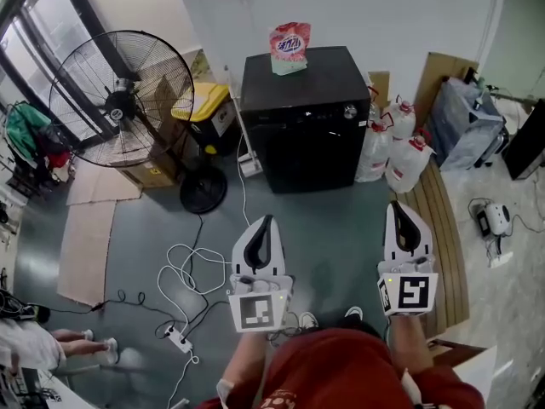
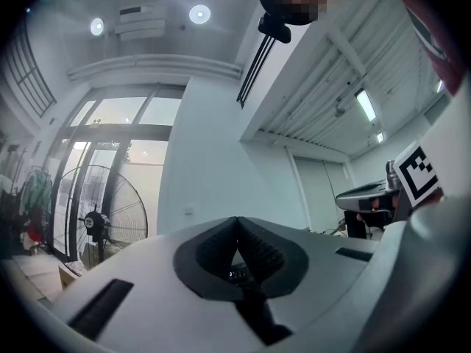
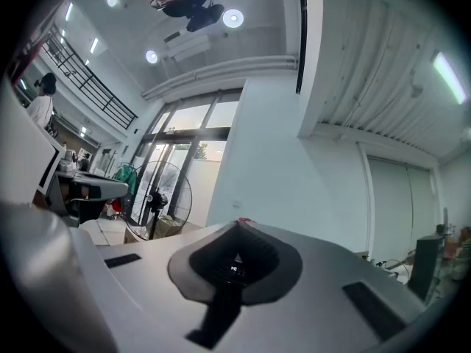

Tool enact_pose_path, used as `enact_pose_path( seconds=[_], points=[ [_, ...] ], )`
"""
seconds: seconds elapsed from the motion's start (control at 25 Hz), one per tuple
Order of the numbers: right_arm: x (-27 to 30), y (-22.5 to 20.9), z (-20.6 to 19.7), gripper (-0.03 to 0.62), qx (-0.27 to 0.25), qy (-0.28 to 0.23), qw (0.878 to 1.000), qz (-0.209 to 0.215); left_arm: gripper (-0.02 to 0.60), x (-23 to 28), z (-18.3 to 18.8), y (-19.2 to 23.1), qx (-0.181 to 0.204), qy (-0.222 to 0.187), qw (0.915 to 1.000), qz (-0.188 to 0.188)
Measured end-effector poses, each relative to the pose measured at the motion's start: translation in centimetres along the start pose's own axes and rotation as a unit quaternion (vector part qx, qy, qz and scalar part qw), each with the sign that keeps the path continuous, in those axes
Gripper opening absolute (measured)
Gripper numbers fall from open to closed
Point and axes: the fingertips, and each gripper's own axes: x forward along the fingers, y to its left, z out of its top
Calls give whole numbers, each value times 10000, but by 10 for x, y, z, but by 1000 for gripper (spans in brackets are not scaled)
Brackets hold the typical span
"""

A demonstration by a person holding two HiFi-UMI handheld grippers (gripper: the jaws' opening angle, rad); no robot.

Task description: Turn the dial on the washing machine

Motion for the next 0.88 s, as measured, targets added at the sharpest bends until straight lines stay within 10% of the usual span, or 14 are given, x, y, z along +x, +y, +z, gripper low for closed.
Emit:
enact_pose_path(
  seconds=[0.88],
  points=[
    [46,20,-32,8,114,235,9994,-216,9,33,-33,32,43,150,9997,-200]
  ],
)
